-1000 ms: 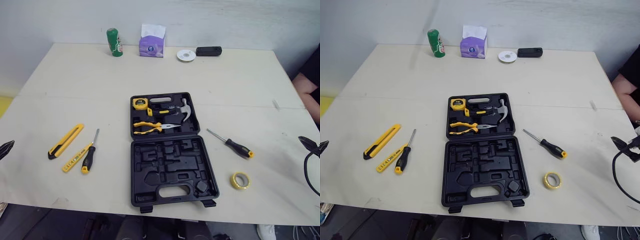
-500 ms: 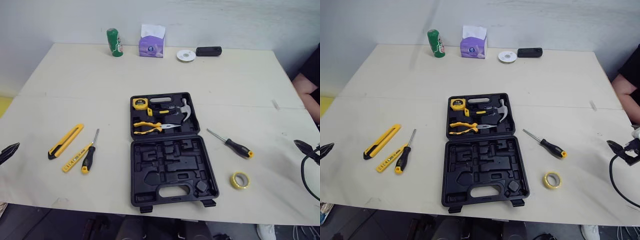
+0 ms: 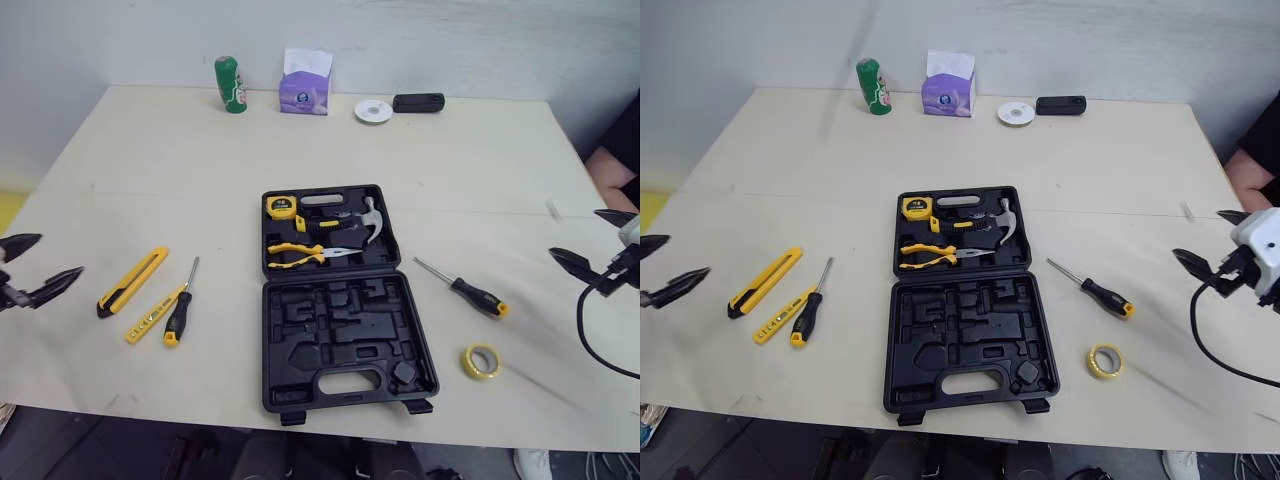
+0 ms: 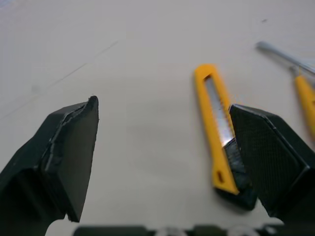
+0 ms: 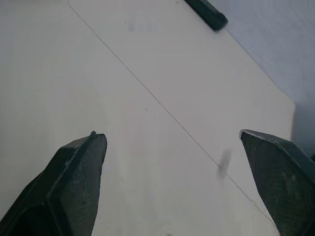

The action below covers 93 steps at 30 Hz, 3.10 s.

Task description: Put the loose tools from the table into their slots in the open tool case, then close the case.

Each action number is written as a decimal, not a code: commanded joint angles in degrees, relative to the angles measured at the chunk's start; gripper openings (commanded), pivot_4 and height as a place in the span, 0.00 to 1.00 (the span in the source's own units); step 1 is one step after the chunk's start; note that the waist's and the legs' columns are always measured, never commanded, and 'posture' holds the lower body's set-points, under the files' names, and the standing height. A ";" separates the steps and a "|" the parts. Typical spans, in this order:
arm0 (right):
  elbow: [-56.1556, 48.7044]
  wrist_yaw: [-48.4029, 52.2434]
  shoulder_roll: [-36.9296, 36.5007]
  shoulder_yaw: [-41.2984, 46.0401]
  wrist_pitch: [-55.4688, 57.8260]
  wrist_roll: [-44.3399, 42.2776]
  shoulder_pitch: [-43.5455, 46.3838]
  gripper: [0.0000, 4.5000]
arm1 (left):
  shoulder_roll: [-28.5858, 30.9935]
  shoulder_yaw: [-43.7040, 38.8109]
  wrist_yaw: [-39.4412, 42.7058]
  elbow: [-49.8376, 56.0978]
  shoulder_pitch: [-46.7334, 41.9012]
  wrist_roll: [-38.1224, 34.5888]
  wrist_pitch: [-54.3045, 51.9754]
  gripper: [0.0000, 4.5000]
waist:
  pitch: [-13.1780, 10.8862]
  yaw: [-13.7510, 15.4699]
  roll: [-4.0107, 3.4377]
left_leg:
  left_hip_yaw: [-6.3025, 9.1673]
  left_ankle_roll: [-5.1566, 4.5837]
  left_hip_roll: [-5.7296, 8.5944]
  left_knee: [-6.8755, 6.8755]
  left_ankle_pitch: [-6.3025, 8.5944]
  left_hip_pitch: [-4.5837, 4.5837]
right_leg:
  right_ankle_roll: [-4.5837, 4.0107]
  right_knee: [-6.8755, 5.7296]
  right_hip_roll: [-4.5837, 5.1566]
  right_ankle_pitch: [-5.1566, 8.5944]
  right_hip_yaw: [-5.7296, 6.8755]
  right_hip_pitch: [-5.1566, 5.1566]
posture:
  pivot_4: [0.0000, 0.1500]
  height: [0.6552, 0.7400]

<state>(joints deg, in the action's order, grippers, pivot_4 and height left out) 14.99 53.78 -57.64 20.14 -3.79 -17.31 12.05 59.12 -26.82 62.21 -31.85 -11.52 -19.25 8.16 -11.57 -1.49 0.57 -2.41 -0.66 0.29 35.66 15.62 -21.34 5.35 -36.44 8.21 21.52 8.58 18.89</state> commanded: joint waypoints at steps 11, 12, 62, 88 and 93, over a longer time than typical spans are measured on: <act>-10.02 8.58 3.32 -15.42 4.99 2.28 8.26 0.70 | -8.45 13.55 -6.34 34.38 0.25 -0.39 -17.28 0.53 | -0.01 0.04 -0.01 | 0.02 0.03 -0.10 0.30 0.09 -0.06 | 0.02 -0.05 -0.19 -0.02 -0.34 0.00 | 1.00 1.00; -9.85 8.79 3.47 -16.67 4.58 3.45 8.74 0.59 | -8.83 14.77 -7.22 33.91 -0.71 1.01 -16.97 0.43 | -0.01 0.14 -0.01 | 0.02 0.03 -0.10 0.32 0.09 -0.05 | 0.02 -0.06 -0.21 -0.02 -0.35 0.00 | 1.00 1.00; -25.03 7.45 16.06 -28.21 16.52 12.02 9.20 0.01 | -17.93 33.13 -5.66 33.36 -11.75 11.83 -23.51 0.00 | -0.02 1.43 0.01 | 0.02 0.08 -0.24 0.48 0.11 -0.19 | 0.06 0.11 -0.64 -0.06 -0.65 0.03 | 1.00 1.00; -24.78 12.00 4.89 -4.99 17.81 -2.46 -1.56 0.32 | -6.58 9.64 -1.93 35.41 -4.90 -0.52 -26.26 0.22 | -0.08 1.57 0.06 | 0.05 0.06 -0.27 0.40 0.16 -0.18 | 0.06 0.18 -0.60 -0.06 -0.64 0.02 | 1.00 1.00; -21.19 11.97 0.52 4.14 12.24 0.08 -8.57 0.86 | -3.73 -2.38 -0.96 25.20 0.38 -2.84 -24.07 0.71 | -0.12 1.31 0.01 | -0.02 0.06 -0.28 0.36 0.19 -0.08 | 0.06 0.20 -0.62 -0.07 -0.70 0.02 | 1.00 1.00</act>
<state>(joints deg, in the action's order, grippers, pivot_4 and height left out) -6.35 65.63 -55.93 20.07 11.12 -17.24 3.76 54.48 -25.33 61.04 -4.36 -12.09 -21.08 -17.19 -11.69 -0.18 0.58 -2.43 -0.60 0.00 36.03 15.81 -21.40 5.41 -36.16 7.58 21.45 7.88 18.91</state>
